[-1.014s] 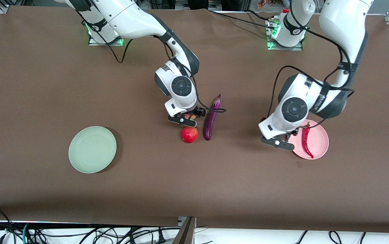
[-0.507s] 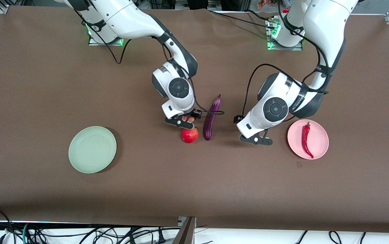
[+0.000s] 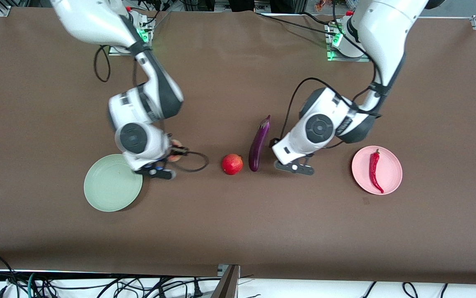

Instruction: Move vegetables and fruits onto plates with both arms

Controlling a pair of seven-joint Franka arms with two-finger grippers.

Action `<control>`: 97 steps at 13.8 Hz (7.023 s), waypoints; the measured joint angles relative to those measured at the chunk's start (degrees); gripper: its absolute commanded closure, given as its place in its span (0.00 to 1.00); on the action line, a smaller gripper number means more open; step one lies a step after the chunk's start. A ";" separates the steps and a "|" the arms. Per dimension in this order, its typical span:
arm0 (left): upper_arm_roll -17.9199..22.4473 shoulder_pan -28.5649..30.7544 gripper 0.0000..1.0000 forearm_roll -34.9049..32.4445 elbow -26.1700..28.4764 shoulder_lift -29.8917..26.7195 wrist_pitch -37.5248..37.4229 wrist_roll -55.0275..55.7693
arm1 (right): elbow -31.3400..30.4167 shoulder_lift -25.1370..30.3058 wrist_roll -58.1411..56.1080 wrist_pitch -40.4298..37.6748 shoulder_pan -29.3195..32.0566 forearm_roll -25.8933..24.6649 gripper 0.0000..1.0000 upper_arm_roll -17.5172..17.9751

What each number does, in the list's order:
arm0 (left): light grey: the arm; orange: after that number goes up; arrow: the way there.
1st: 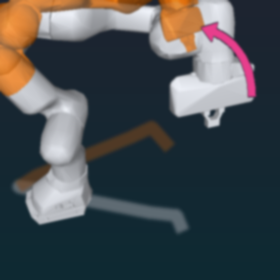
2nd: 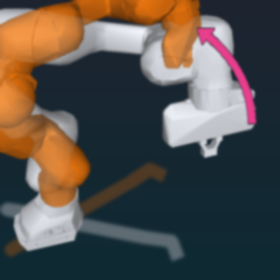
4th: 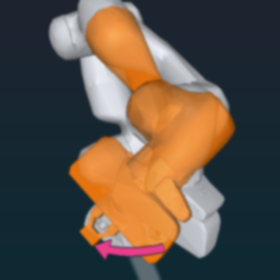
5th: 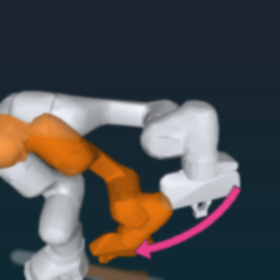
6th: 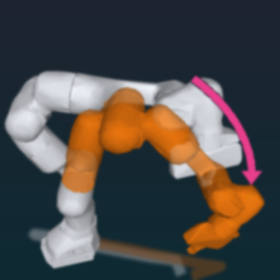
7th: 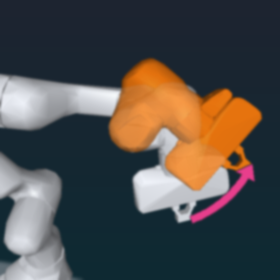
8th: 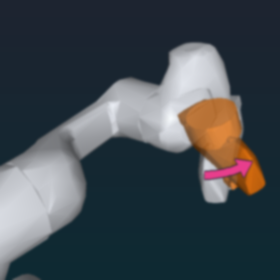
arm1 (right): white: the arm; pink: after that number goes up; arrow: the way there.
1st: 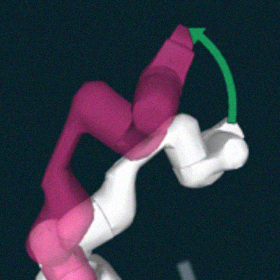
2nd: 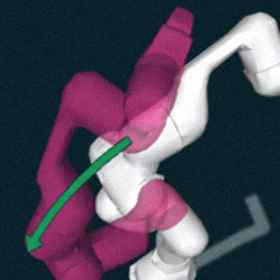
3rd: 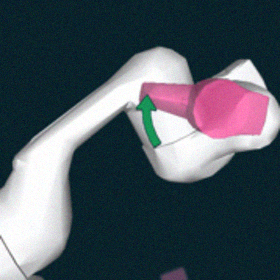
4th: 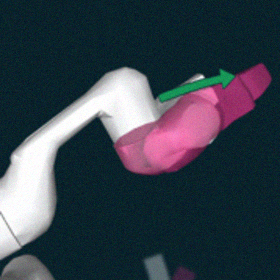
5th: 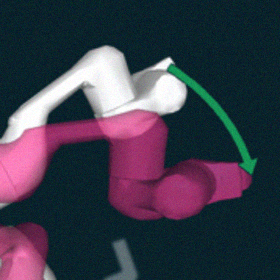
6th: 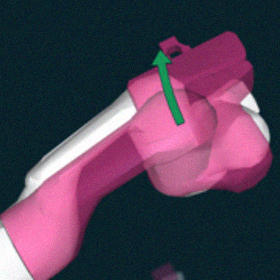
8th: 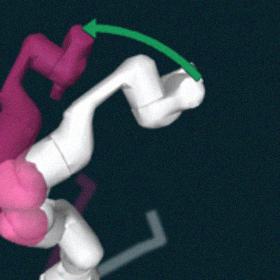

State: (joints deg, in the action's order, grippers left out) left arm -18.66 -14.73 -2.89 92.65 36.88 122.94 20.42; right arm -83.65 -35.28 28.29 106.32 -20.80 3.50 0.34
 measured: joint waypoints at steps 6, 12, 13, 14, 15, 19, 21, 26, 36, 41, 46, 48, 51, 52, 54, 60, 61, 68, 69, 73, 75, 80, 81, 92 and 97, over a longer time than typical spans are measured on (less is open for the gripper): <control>0.04 -8.50 0.00 0.05 0.45 5.48 7.83 13.10 | -1.00 -1.00 -18.60 -0.11 16.31 -1.99 0.71 -0.96; 1.05 -9.45 1.00 -1.58 0.43 8.08 10.72 15.29 | -1.13 -5.96 -19.67 6.65 19.49 -3.21 0.71 -1.07; 1.23 -9.18 1.00 -1.59 0.22 7.93 10.34 15.33 | -1.13 -6.60 -19.67 7.97 19.75 -3.33 0.71 -1.10; 1.51 -8.77 1.00 -1.61 -0.38 7.52 8.48 15.34 | -1.13 -7.08 -19.67 9.00 20.02 -3.37 0.71 -1.11; 1.92 -8.17 1.00 -1.65 -1.22 6.46 4.94 15.35 | -1.13 -7.42 -19.67 9.86 20.20 -3.40 0.70 -1.12; 7.34 -6.00 1.00 -10.60 -3.30 -3.61 -16.99 13.92 | -1.14 -8.40 -19.67 12.39 20.36 -3.50 0.00 -1.12; 8.88 -2.89 1.00 -14.69 -3.30 -6.94 -22.65 7.43 | -1.01 -8.45 -19.68 12.49 20.36 -3.50 0.00 -1.08; 9.19 12.05 1.00 -15.42 -1.65 -5.56 -23.13 -10.15 | 3.43 -4.85 -16.20 3.74 16.02 -3.43 0.00 0.73; 8.90 16.81 0.00 -15.42 1.87 0.96 -12.85 -11.49 | 5.86 -6.05 25.68 17.65 -6.78 -2.89 0.00 2.75; 7.57 17.74 0.00 -15.36 -0.88 -5.51 -12.67 -11.49 | 5.88 -11.04 37.17 29.76 -13.16 -2.89 0.00 2.79; 7.37 18.65 0.00 -6.95 -8.11 -20.70 -20.81 -11.43 | 6.14 -13.30 38.36 32.97 -14.51 -2.89 0.00 2.73; 7.38 19.25 0.00 -5.87 -13.89 -22.75 -30.06 -11.72 | 6.15 -13.77 38.36 33.07 -14.92 -2.90 0.00 2.72; 9.26 18.42 0.00 -2.93 -13.67 -25.04 -31.55 -15.40 | 6.16 -14.77 38.36 33.51 -15.61 -3.04 0.00 2.67; 11.32 16.99 0.00 -2.15 -9.97 -27.22 -28.43 -15.92 | 6.16 -15.11 38.36 33.60 -15.81 -3.38 0.00 2.65; 14.86 14.31 0.00 -0.98 0.37 -33.80 -22.88 -16.29 | 6.16 -15.69 38.36 33.69 -16.03 -4.19 0.06 2.59; 16.18 13.83 0.00 0.31 7.95 -38.06 -23.29 -16.60 | 7.15 -15.98 37.05 32.51 -15.99 -5.23 0.55 0.93; 16.17 13.83 0.00 0.34 7.61 -37.50 -23.29 -16.68 | 8.00 -15.49 35.19 29.30 -15.86 -5.35 0.55 0.15; 16.07 13.82 0.00 0.35 6.97 -36.96 -23.78 -17.06 | 10.82 -7.84 11.40 6.09 -4.28 -5.33 0.55 -1.03; 16.06 13.82 0.00 0.35 6.94 -36.96 -23.88 -17.07 | 10.81 -7.52 6.81 2.84 -1.85 -5.38 0.55 -1.36; 16.02 13.82 0.00 0.35 6.91 -36.96 -23.95 -17.09 | 9.14 -7.62 -7.60 -2.51 5.37 -5.43 0.55 -3.63; 16.02 13.82 0.00 0.35 6.90 -36.96 -24.07 -17.09 | 7.87 -7.84 -9.68 -2.43 7.31 -5.44 0.55 -3.68; 16.02 13.82 0.00 0.35 6.89 -36.95 -24.60 -17.09 | 6.65 -10.06 -14.70 1.69 10.37 -5.61 0.55 -3.80; 16.02 13.82 0.00 0.35 6.89 -36.95 -24.63 -17.09 | 6.18 -10.58 -15.14 3.48 10.78 -5.61 0.52 -3.80; 16.36 13.99 0.00 0.35 6.85 -36.91 -25.76 -17.10 | 8.24 -3.59 -19.53 -3.44 10.51 -5.61 0.00 -3.36; 16.47 14.74 0.00 0.35 6.84 -36.71 -26.00 -17.10 | 8.38 5.76 -27.32 -12.58 11.02 -5.61 0.00 -4.53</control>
State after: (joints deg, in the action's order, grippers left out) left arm -2.19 0.01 -2.54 99.49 0.17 96.95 3.32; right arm -75.27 -29.51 0.97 93.74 -9.77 -2.11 -4.20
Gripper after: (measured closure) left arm 0.000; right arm 0.000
